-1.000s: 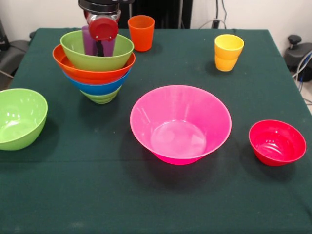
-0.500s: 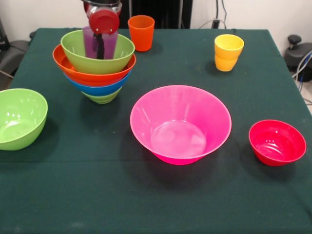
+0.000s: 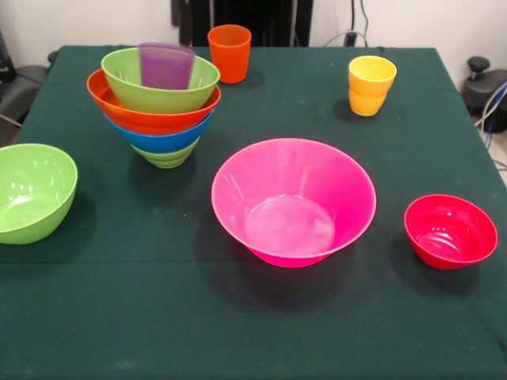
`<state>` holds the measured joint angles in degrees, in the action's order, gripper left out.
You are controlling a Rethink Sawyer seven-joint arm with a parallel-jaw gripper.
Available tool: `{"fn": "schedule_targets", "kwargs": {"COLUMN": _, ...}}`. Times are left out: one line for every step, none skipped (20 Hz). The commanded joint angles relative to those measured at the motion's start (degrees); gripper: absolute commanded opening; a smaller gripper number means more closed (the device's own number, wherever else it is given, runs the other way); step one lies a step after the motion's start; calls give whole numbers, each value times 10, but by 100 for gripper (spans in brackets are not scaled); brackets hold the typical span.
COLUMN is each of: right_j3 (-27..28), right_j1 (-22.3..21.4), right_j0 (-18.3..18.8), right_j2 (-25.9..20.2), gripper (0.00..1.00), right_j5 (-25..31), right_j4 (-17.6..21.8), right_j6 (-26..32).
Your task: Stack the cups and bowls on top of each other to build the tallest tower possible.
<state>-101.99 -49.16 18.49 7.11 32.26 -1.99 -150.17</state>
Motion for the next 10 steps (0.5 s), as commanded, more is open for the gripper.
{"fn": "schedule_targets", "kwargs": {"right_j3": -43, "right_j1": -68, "right_j0": -20, "right_j2": -28, "gripper": 100, "right_j5": 105, "right_j4": -21, "right_j6": -13}}
{"fn": "schedule_targets", "kwargs": {"right_j3": -44, "right_j1": -71, "right_j0": -20, "right_j2": -28, "gripper": 100, "right_j5": 108, "right_j4": -22, "right_j6": -10}}
{"fn": "schedule_targets", "kwargs": {"right_j3": -48, "right_j1": -78, "right_j0": -22, "right_j2": -27, "gripper": 100, "right_j5": 114, "right_j4": -25, "right_j6": -11}}
{"fn": "schedule_targets", "kwargs": {"right_j3": -49, "right_j1": -82, "right_j0": -24, "right_j2": -25, "gripper": 100, "right_j5": 117, "right_j4": -26, "right_j6": -10}}
{"fn": "schedule_targets", "kwargs": {"right_j3": -50, "right_j1": -86, "right_j0": -29, "right_j2": -22, "gripper": 100, "right_j5": 120, "right_j4": -25, "right_j6": -14}}
{"fn": "schedule_targets", "kwargs": {"right_j3": -52, "right_j1": -87, "right_j0": -30, "right_j2": -21, "gripper": 100, "right_j5": 121, "right_j4": -26, "right_j6": -15}}
{"fn": "schedule_targets", "kwargs": {"right_j3": -54, "right_j1": -89, "right_j0": -31, "right_j2": -21, "gripper": 100, "right_j5": 122, "right_j4": -28, "right_j6": -16}}
{"fn": "schedule_targets", "kwargs": {"right_j3": -58, "right_j1": -89, "right_j0": -33, "right_j2": -21, "gripper": 100, "right_j5": 117, "right_j4": -28, "right_j6": -17}}
{"fn": "schedule_targets", "kwargs": {"right_j3": -60, "right_j1": -92, "right_j0": -35, "right_j2": -22, "gripper": 100, "right_j5": 117, "right_j4": -29, "right_j6": -17}}
{"fn": "schedule_targets", "kwargs": {"right_j3": -61, "right_j1": -93, "right_j0": -37, "right_j2": -21, "gripper": 100, "right_j5": 118, "right_j4": -30, "right_j6": -20}}
